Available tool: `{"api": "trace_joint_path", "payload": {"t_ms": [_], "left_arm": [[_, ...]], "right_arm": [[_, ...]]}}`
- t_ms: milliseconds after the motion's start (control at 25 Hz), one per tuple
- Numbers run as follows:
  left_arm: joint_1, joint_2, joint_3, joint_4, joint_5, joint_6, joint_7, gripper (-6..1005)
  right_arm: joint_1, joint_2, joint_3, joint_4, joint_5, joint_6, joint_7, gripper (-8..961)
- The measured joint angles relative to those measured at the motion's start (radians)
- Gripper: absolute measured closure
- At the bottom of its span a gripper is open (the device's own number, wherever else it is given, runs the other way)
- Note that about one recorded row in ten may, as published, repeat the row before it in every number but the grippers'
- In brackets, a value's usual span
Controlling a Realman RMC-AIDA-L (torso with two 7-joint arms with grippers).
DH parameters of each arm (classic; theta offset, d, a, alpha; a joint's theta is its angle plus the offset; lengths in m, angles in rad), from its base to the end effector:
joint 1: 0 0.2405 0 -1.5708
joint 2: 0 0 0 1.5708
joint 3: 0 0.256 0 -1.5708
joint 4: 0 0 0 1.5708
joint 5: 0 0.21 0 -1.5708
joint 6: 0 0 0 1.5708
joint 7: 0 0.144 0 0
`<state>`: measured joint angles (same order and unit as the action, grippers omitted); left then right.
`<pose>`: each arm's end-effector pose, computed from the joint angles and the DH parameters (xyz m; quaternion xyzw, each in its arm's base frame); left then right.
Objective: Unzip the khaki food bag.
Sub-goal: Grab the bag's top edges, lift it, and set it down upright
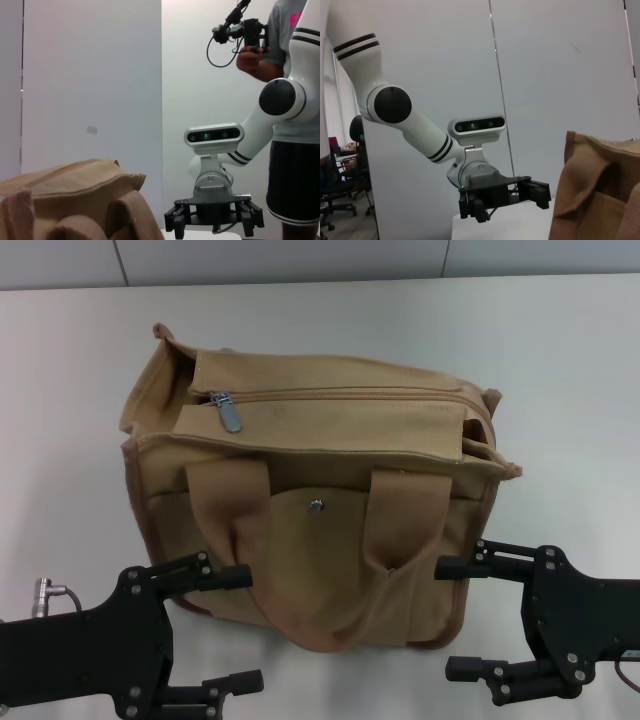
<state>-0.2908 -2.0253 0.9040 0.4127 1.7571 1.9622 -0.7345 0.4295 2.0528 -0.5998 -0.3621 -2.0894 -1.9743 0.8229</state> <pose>-0.2861 0.2026 -0.0089 -0.9190 -0.0237 -0.3897 0.0545 0.2729 0.2250 -0.0181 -0.9249 0.0583 0.3756 0.0068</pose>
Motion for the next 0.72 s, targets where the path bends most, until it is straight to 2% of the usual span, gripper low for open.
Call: {"api": "trace_joint_path", "payload": {"t_ms": [400,440,480,520,560,600,640,680,720], "left_arm": [[0.014,0.002,-0.030,0.000,-0.001,0.014,0.007,185],[0.026,0.004,-0.061,0.001,-0.001,0.015,0.010,185],[0.051,0.007,-0.136,0.001,-0.001,0.020,0.013,185],[0.051,0.007,-0.136,0.001,-0.001,0.020,0.013,185],[0.080,0.012,-0.206,0.002,-0.001,0.024,0.014,186],[0.080,0.012,-0.206,0.002,-0.001,0.024,0.014,186],[0.091,0.015,-0.235,0.002,-0.001,0.021,0.014,186],[0.110,0.017,-0.307,-0.002,0.001,-0.006,0.011,186],[0.110,0.017,-0.307,-0.002,0.001,-0.006,0.011,186]], "right_arm": [[0.000,0.004,0.004,0.001,0.000,0.000,0.001,131],[0.000,0.006,0.005,0.000,0.000,0.001,0.001,131],[0.001,0.008,0.006,0.000,0.000,0.002,0.001,131],[0.001,0.008,0.006,0.000,0.000,0.002,0.001,131],[0.001,0.007,0.007,0.000,0.000,0.006,0.001,131],[0.001,0.007,0.007,0.000,0.000,0.006,0.001,131],[0.001,0.007,0.008,0.000,0.000,0.007,0.001,131],[0.000,0.008,0.008,0.000,0.001,0.011,0.001,131],[0.000,0.008,0.008,0.000,0.001,0.011,0.001,131]]}}
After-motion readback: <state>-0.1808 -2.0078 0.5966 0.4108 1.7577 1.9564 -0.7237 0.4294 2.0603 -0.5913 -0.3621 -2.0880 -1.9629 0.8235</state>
